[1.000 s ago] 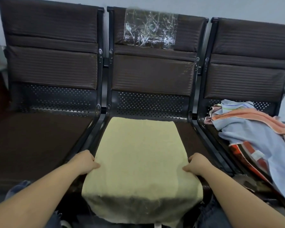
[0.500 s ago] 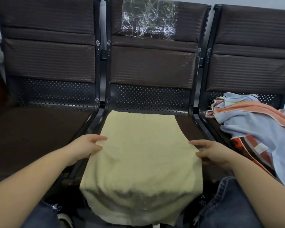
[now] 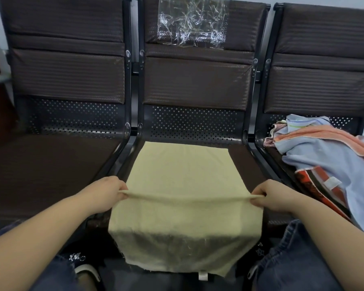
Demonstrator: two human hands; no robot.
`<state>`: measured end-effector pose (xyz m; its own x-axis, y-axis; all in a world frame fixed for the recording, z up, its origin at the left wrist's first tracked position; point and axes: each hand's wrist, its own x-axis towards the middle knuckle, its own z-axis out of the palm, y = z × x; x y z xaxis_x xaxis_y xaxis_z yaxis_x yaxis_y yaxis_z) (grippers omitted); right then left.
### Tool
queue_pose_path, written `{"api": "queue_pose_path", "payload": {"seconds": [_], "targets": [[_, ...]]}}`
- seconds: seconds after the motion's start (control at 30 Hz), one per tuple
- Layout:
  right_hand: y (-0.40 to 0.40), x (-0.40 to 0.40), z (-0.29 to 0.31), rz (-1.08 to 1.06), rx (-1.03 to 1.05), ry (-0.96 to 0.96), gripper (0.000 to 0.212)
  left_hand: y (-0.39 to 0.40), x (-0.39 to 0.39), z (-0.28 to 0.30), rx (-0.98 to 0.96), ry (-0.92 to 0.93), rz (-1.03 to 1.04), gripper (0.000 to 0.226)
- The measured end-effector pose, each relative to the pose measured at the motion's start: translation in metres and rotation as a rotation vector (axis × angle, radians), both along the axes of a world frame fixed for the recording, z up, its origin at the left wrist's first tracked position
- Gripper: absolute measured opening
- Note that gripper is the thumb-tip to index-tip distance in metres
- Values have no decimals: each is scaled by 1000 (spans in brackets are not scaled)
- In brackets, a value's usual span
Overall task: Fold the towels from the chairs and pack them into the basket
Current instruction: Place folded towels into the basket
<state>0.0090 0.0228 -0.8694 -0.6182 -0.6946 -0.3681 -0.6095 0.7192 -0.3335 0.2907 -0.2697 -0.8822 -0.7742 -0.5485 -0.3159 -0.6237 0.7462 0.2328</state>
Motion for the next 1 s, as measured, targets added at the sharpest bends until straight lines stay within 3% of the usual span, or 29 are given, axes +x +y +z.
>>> {"api": "queue_pose_path", "payload": {"seconds": [0.07,0.13,0.2,0.27,0.37,0.43,0.53,0.6,0.63,0.73,1.0], "targets": [[2,-1,2,13,-49,52,12,-1,3,-4,-84,37,-53,14],[6,2,9,-59,-263,5,14,-8,9,-6,-14,206,-21,18],[9,7,21,-178,-518,-104,17,-13,15,0,229,416,98,29],[11,11,31,-272,-670,-222,21,-15,21,10,512,581,200,62],[13,13,34,-283,-592,-411,23,-20,26,13,874,585,268,84],[11,10,30,-274,-510,-424,25,-23,27,14,942,471,306,89],[2,1,21,-304,-427,-296,29,-27,19,15,874,460,388,71],[-9,-3,14,-291,-366,-190,35,-27,6,12,697,493,386,38],[-16,-5,8,-281,-348,-130,35,-27,-3,8,569,497,374,33],[-44,-2,-6,-271,-290,17,32,-18,-33,-5,320,489,377,35],[-94,6,-51,-176,-103,27,36,-10,-91,-49,138,180,140,43]]}}
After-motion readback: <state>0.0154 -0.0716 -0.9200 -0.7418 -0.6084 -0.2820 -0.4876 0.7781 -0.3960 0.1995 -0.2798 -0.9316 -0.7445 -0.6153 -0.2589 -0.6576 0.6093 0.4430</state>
